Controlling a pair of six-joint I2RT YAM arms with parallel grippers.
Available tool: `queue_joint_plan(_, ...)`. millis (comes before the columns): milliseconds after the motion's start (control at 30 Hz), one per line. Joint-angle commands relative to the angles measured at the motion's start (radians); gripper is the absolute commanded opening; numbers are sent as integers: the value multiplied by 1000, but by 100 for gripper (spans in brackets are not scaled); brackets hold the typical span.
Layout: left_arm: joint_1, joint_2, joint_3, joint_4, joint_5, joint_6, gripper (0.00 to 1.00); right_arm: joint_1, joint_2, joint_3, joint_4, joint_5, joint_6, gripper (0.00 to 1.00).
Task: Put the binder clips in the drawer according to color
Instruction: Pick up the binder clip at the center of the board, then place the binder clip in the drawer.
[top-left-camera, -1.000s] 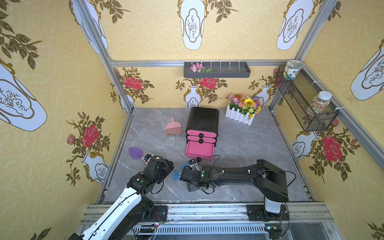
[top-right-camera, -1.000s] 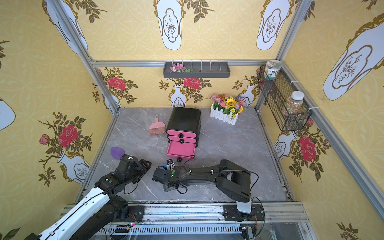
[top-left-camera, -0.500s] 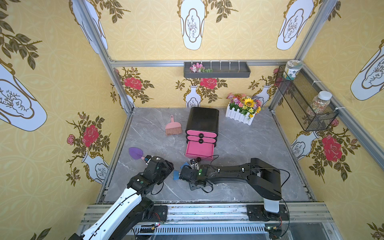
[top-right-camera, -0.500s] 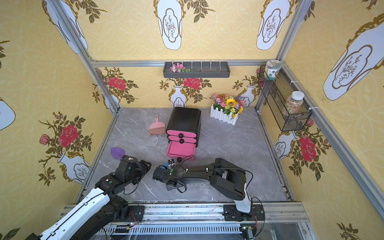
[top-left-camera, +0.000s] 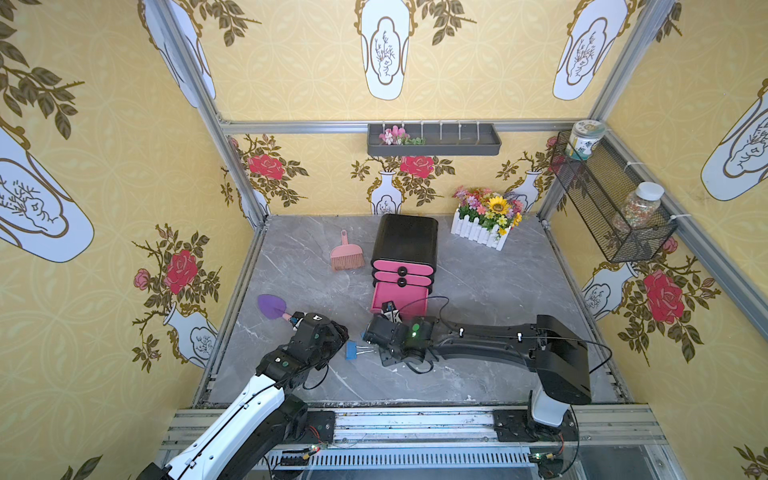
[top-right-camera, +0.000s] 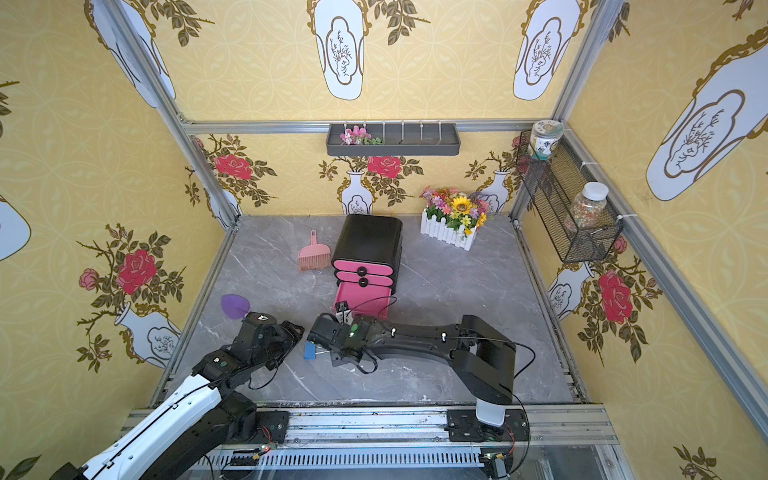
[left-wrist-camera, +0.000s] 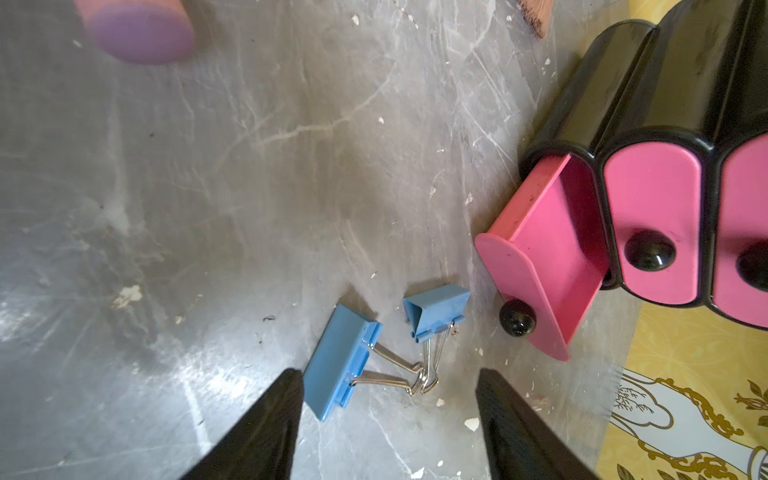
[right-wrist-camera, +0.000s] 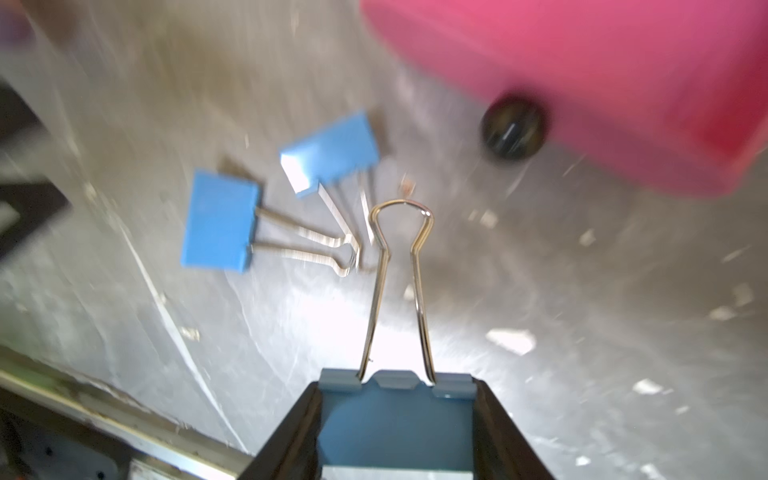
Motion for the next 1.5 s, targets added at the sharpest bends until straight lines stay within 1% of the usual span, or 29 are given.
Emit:
queue_joint_plan(0,2,18,-6,19,15,9,72,-75,-16,17,-14,9,-108,43)
queue_joint_plan(167,2,27,-12,24,22,7,73,-197,42,86,16,-34,-218,43)
queue_joint_plan(267,1,24,-17,24,26,1,73,-234,94,135,31,-60,-248,43)
queue_joint_plan(433,2,17,-22,19,28,-1,73,-251,160,195,55,-94,-257,44)
queue_joint_plan(667,2,16,-24,10,32,2,73,-267,225,243,78,-100,-256,45)
queue_joint_plan(933,2,7,-36,9,36,-5,73,-284,266,284,80,-89,-264,47)
queue_joint_plan(1000,2,4,-39,9,38,-8,73,-288,272,293,85,-92,-261,49)
queue_joint_plan(1167,2,-2,-40,4,39,-11,73,-283,269,297,87,-89,-263,64)
queue_joint_plan(1233,2,-4,-40,0,36,-11,73,-277,254,283,92,-80,-268,68)
queue_joint_plan(1367,2,2,-42,-1,37,-13,73,-262,219,262,96,-75,-279,72)
queue_joint_plan(1467,2,18,-49,4,53,-20,73,-229,187,240,116,-81,-315,73)
